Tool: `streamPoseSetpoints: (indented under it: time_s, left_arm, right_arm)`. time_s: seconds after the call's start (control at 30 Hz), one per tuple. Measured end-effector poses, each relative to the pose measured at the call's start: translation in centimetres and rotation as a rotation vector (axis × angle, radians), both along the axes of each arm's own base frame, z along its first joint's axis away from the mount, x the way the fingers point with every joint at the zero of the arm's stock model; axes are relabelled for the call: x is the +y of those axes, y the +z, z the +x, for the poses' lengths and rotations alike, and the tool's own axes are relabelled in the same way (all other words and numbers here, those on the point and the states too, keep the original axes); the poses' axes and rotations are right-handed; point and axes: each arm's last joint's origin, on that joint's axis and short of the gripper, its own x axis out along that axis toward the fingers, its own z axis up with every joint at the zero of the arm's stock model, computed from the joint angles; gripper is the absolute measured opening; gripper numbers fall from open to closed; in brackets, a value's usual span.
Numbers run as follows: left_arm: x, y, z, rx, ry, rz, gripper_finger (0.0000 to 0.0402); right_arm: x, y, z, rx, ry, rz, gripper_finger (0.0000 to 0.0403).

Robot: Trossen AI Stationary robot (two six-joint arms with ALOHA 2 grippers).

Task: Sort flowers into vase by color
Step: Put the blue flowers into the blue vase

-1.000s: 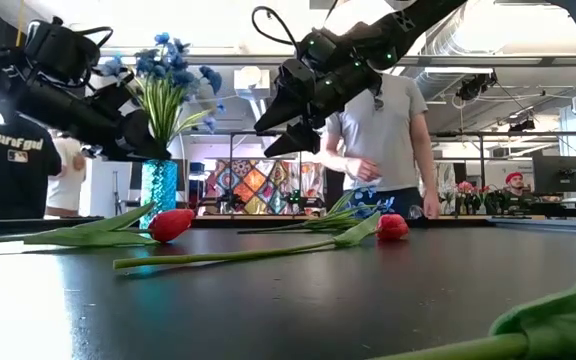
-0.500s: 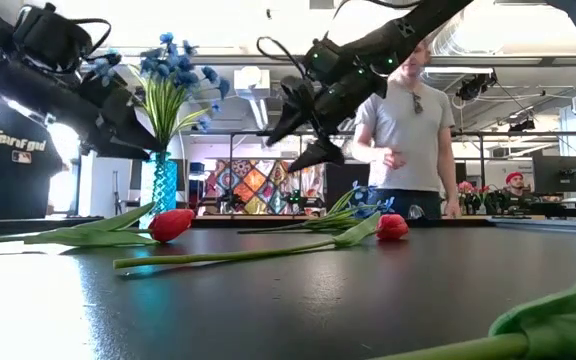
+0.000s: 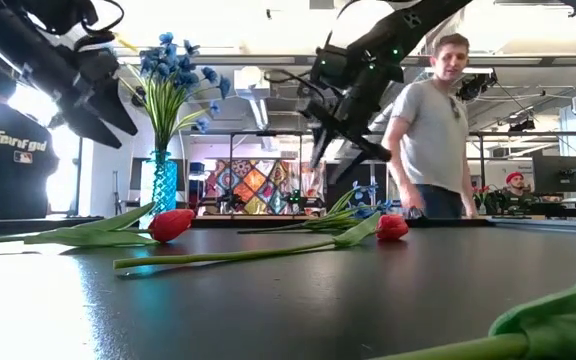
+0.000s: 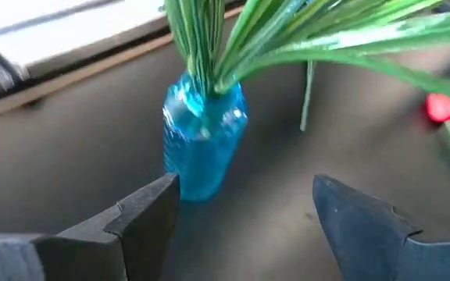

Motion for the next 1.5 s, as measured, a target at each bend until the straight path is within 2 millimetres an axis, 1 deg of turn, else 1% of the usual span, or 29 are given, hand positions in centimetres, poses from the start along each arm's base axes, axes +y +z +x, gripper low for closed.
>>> streamPoseSetpoints:
  time_s: [0.07, 0.2, 0.4, 0.67, 0.77, 0.97, 1.03, 1.17, 1.3, 1.5]
  left_arm:
    - [-0.3, 0.1, -0.1, -0.020, 0.015, -0.063, 0.0280]
    - [-0.8, -0.2, -0.1, -0.040, 0.007, -0.183, 0.0280]
    - [-1.8, -0.9, -0.3, 0.028, -0.052, -0.295, 0.0280]
    - [-3.0, -1.2, -0.3, 0.060, -0.110, -0.377, 0.0280]
    - [-3.4, -1.2, -0.3, 0.057, -0.126, -0.401, 0.0280]
    - [-4.1, -1.3, -0.2, 0.054, -0.149, -0.432, 0.0280]
    - [-4.2, -1.3, -0.2, 0.055, -0.151, -0.436, 0.0280]
    - [-4.6, -1.3, -0.1, 0.051, -0.156, -0.456, 0.0280]
    - [-4.8, -1.3, -0.1, 0.050, -0.164, -0.468, 0.0280]
    - [-4.8, -1.3, -0.2, 0.044, -0.135, -0.449, 0.0280]
  right_arm:
    - [-0.5, -0.1, -0.5, 0.042, -0.124, 0.004, 0.0198]
    - [-1.8, -1.0, -0.6, 0.033, -0.311, 0.085, 0.0195]
    - [-2.6, -2.9, 0.4, -0.007, -0.498, 0.221, 0.0195]
    - [-3.6, -6.0, 0.6, 0.045, -0.684, 0.365, 0.0195]
    - [-4.3, -6.2, 0.5, 0.028, -0.756, 0.371, 0.0195]
    - [-6.0, -7.1, -0.3, 0.026, -0.896, 0.408, 0.0195]
    - [-6.4, -7.7, -0.4, 0.029, -0.921, 0.431, 0.0195]
    - [-6.7, -8.1, -0.4, 0.027, -0.937, 0.453, 0.0190]
    - [-6.6, -8.2, -0.4, 0.043, -0.925, 0.439, 0.0156]
    - [-6.2, -8.4, -0.3, 0.069, -0.862, 0.401, 0.0066]
